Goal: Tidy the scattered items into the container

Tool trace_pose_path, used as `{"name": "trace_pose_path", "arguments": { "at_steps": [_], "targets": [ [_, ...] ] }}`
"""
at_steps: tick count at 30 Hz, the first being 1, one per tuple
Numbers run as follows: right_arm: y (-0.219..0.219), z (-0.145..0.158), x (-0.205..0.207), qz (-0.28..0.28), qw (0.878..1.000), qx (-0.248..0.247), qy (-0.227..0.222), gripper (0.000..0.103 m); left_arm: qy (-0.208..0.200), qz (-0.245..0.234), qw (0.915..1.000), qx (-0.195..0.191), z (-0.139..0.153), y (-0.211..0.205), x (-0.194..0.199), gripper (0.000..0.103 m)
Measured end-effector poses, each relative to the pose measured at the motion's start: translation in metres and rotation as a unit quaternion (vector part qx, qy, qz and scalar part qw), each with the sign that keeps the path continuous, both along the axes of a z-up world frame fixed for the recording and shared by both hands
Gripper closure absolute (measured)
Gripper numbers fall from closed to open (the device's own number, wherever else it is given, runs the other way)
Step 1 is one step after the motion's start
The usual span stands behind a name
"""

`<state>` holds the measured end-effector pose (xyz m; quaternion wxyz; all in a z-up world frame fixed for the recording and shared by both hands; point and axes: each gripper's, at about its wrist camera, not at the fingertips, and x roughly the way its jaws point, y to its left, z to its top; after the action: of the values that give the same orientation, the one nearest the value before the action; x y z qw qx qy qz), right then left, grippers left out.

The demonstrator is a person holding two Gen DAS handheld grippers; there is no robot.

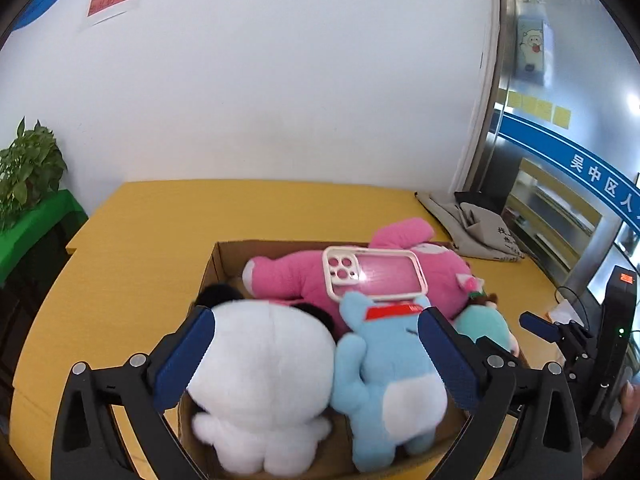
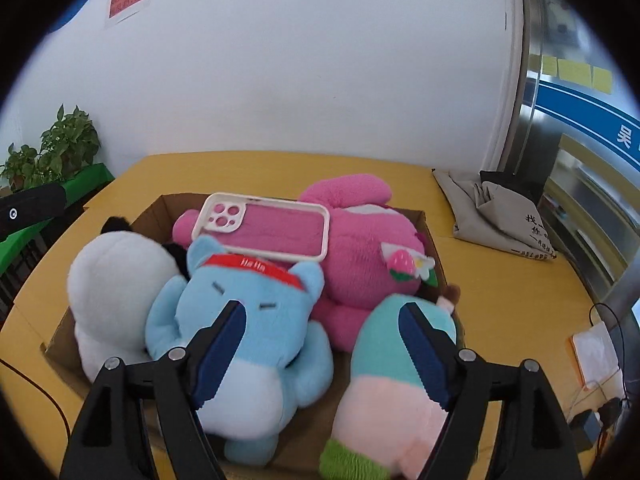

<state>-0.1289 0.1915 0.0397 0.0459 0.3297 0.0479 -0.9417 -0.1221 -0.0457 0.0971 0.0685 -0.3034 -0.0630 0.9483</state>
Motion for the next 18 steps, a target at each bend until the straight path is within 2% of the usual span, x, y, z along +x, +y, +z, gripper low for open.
{"name": "trace_pose_path", "arguments": {
  "at_steps": [2, 4, 9, 18],
  "targets": [
    [-0.004, -0.001, 0.019, 0.000, 1.000, 0.007, 0.001, 0.024, -0.003, -0.002, 1.0000, -0.002, -0.007, 0.005, 0.026, 0.000],
    [-0.006, 0.003, 0.036, -0.003, 1.000, 0.014, 0.011, 0.024, 0.000, 0.001, 0.9998, -0.021, -0.015, 0.013, 0.047, 0.000],
    [-0.006, 0.015, 0.060, 0.001, 1.000, -0.013, 0.019, 0.024, -0.004, -0.005, 0.9990, -0.043, -0.027, 0.026, 0.084, 0.000],
    [-0.008, 0.021, 0.075, 0.000, 1.000, -0.006, 0.026, 0.024, -0.001, -0.009, 0.9997, -0.021, -0.025, 0.030, 0.100, 0.000]
  ]
}}
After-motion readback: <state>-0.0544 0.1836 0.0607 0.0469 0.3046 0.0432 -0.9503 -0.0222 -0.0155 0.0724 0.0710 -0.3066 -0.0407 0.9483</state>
